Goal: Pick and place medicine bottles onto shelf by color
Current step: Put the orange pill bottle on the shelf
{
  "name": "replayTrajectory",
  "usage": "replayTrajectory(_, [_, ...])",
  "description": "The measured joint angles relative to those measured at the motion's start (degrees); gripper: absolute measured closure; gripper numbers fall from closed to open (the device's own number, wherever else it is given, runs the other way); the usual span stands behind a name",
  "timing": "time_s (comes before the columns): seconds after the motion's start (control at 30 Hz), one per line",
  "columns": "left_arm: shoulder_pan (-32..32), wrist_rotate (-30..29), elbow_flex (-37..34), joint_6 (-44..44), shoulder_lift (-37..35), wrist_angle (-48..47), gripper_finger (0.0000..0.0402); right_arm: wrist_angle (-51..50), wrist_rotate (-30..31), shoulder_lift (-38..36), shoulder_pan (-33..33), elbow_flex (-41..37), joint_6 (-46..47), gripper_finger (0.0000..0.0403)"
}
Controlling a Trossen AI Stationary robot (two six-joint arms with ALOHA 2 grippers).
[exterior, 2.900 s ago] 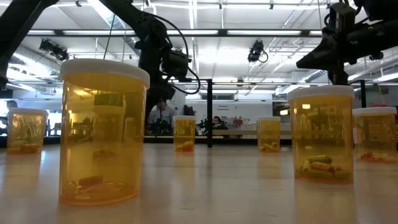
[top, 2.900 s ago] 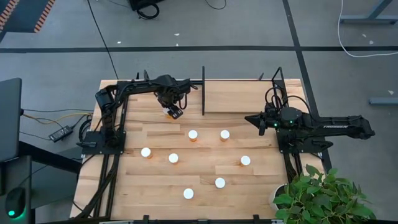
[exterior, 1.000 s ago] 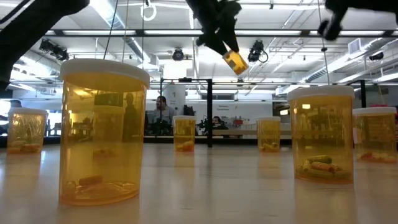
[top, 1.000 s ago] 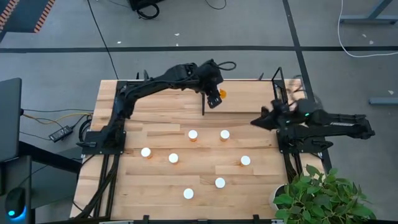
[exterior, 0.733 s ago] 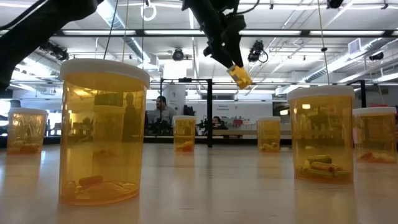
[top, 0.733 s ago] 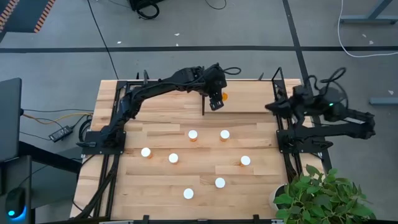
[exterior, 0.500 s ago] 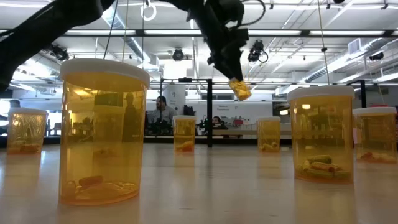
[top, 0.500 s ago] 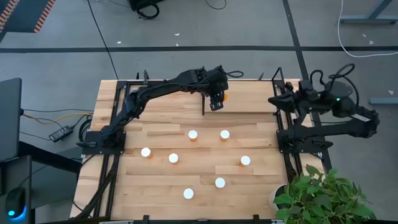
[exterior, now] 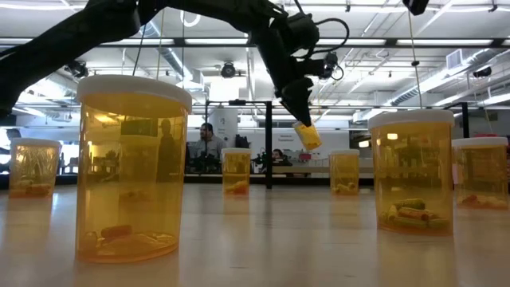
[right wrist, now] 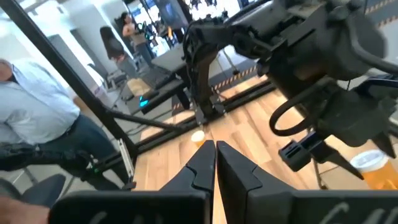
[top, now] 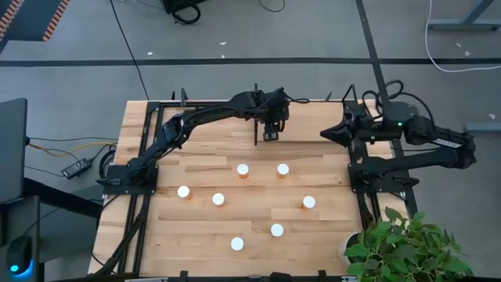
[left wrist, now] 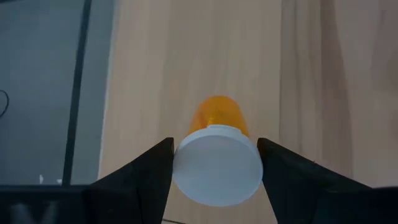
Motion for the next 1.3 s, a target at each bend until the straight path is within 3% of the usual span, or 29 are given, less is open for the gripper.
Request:
replayTrajectory(0.23, [0.0, -0.01, -0.08, 8.47, 1.44, -0.87, 0.0171, 0.42, -1.18, 2.14, 0.0, 0.0, 0.13, 0.0381])
replayTrajectory(0.5, [-0.21, 0.01, -0.38, 11.65, 2.0, -0.83, 0.0175, 0.79, -2.12, 2.26, 0.0, 0.0, 3.08, 0.0381])
replayTrajectory(1.3, [-1.22, 0.06, -0.38, 14.67, 2.15, 0.26, 0.0142, 0.79, -3.68, 2.24, 0.0, -0.02, 3.11, 0.0381])
